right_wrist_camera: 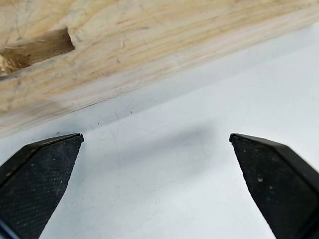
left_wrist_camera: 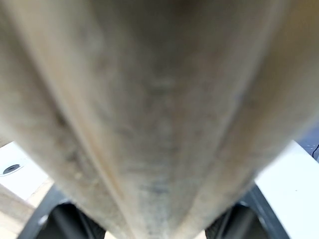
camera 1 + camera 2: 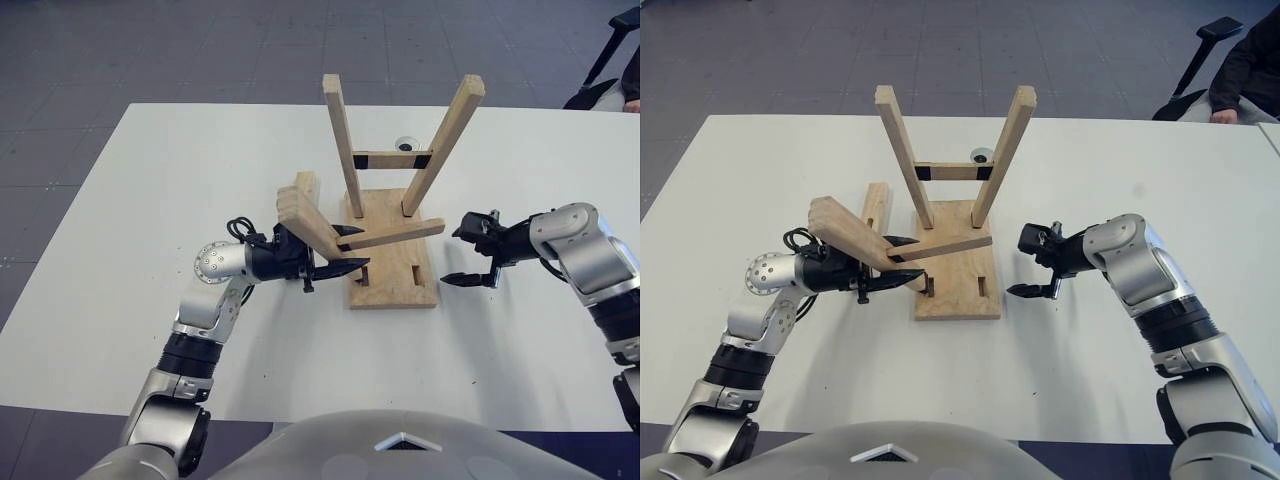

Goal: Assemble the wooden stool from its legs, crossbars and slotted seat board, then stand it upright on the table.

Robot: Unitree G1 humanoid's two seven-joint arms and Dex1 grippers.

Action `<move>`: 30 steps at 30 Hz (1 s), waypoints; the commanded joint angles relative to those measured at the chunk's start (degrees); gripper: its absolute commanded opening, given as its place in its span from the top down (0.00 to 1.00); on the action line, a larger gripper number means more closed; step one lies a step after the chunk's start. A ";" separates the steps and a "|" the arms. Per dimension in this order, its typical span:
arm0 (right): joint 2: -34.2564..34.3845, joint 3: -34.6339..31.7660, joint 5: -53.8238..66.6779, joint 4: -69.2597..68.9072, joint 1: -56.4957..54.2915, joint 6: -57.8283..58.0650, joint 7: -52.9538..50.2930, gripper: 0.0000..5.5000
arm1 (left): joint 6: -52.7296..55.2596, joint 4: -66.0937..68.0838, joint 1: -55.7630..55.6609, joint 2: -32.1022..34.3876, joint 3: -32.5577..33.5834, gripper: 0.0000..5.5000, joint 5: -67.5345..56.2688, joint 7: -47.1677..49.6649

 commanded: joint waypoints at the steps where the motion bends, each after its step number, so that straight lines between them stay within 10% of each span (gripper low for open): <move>1: 0.21 -0.64 -0.37 -0.47 -0.21 0.20 0.04 0.00 | 1.22 -2.56 0.49 -1.85 -1.51 0.63 0.24 1.34; 30: 1.58 -1.30 0.01 -1.88 -1.01 0.61 -0.28 0.00 | -0.14 4.92 -0.46 2.24 -2.95 0.63 2.49 -4.97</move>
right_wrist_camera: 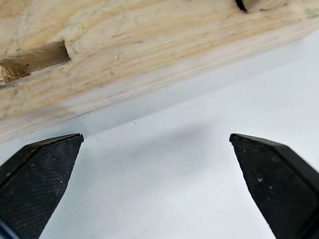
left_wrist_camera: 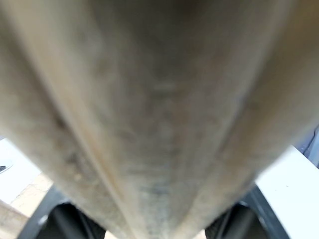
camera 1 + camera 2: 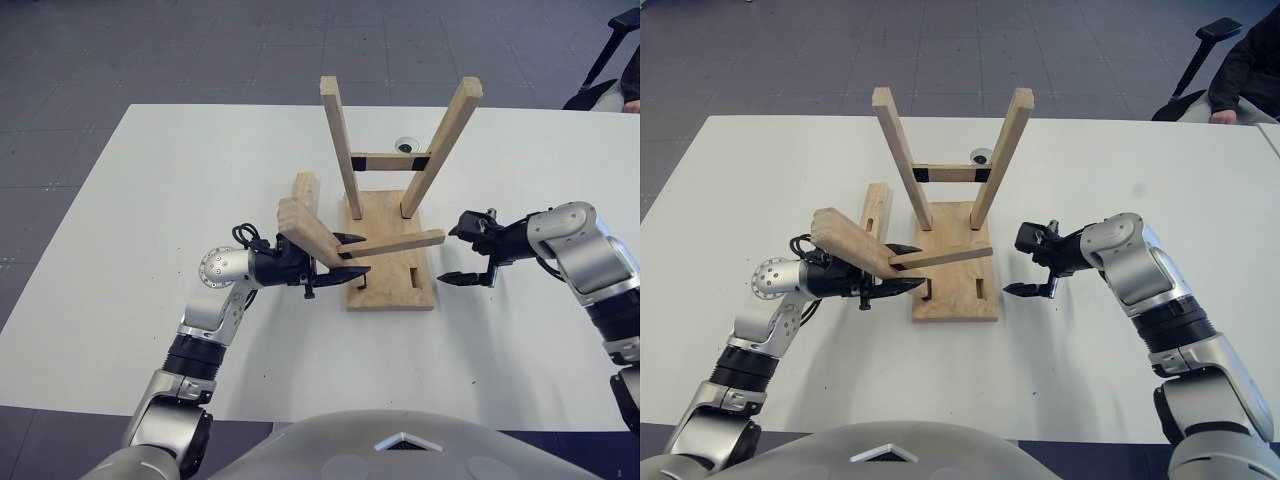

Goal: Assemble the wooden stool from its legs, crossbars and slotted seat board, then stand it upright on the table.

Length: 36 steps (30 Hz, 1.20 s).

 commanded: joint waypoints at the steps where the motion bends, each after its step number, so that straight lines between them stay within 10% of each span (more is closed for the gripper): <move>1: 0.82 -0.98 0.04 -1.20 -0.96 0.45 -0.47 0.00 | 2.86 2.29 -0.65 2.26 -1.87 0.63 2.74 -2.09; 36: 2.38 -3.26 0.39 -3.78 -0.49 1.60 -3.88 0.00 | -5.99 23.79 -0.19 9.03 -11.21 0.63 15.75 -1.32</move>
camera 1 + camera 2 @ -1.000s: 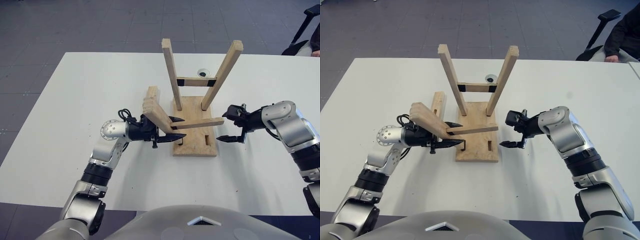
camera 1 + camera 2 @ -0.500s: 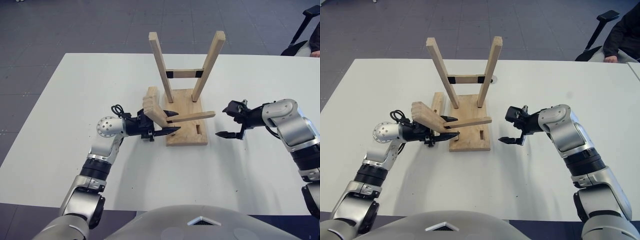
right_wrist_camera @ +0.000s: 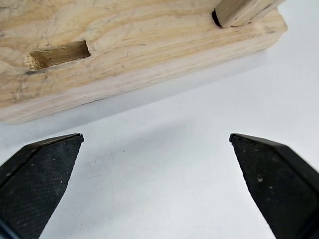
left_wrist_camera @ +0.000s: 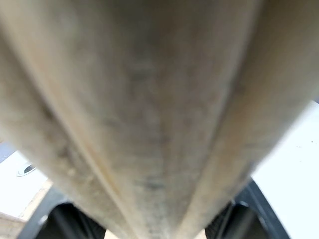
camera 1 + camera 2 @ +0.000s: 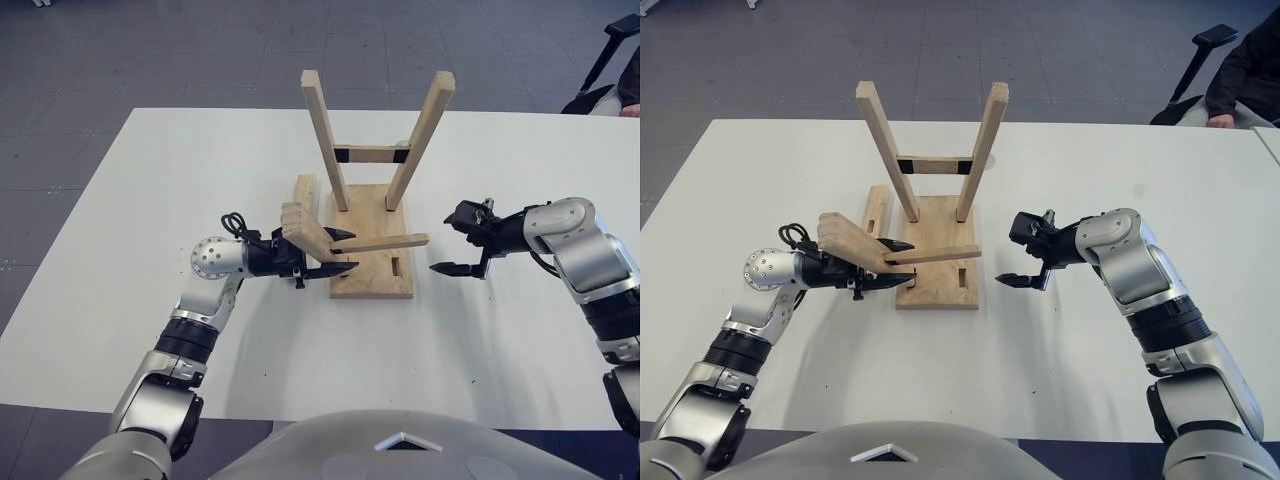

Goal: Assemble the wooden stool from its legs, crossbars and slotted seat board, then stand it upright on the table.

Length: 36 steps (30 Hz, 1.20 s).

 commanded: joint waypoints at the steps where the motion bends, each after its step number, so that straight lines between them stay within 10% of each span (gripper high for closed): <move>1: 0.78 -1.02 0.33 -0.78 -0.65 0.53 -0.78 0.00 | 9.30 10.62 5.52 5.89 -7.91 0.63 11.90 -3.47; 12: 1.13 -1.29 0.68 -1.78 -0.64 0.88 -1.02 0.00 | 20.22 6.10 6.02 11.36 -11.94 0.63 6.21 -10.67; 36: 4.05 -4.61 4.32 -3.84 -1.71 4.17 -3.58 0.00 | 2.26 17.00 3.68 7.97 -13.02 0.63 14.92 3.33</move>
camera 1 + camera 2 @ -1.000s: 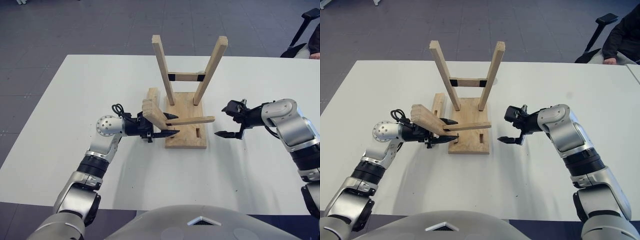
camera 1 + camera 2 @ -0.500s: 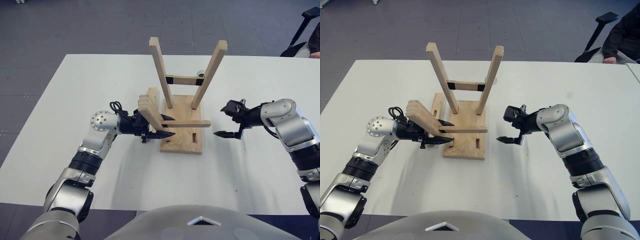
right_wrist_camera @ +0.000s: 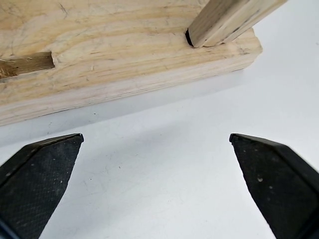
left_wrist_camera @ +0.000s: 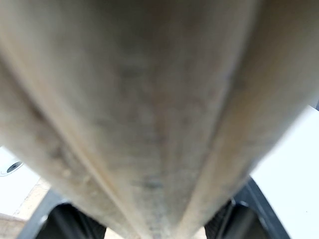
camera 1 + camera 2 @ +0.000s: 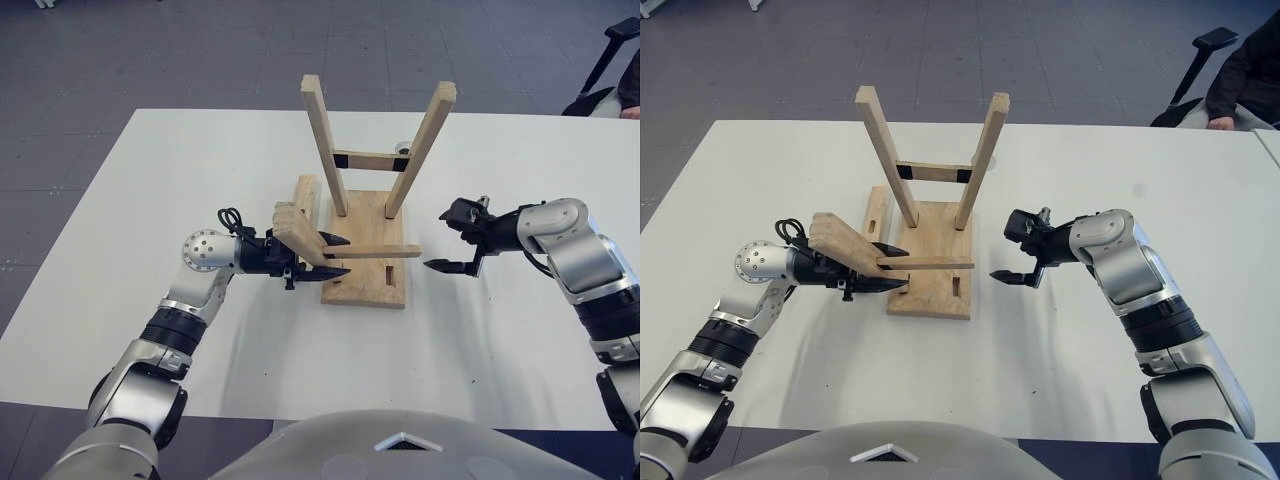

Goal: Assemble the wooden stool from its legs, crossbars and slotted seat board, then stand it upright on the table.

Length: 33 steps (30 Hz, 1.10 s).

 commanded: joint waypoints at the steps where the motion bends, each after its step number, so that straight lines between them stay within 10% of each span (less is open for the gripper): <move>1: 3.43 -5.70 6.29 -4.64 -2.63 5.88 -0.85 0.00 | 3.98 14.42 6.57 2.42 -7.95 0.63 19.78 6.35; 33: 15.26 7.69 1.78 9.66 -0.75 -7.47 1.18 0.00 | 0.50 16.61 2.37 2.32 -10.66 0.63 17.68 3.65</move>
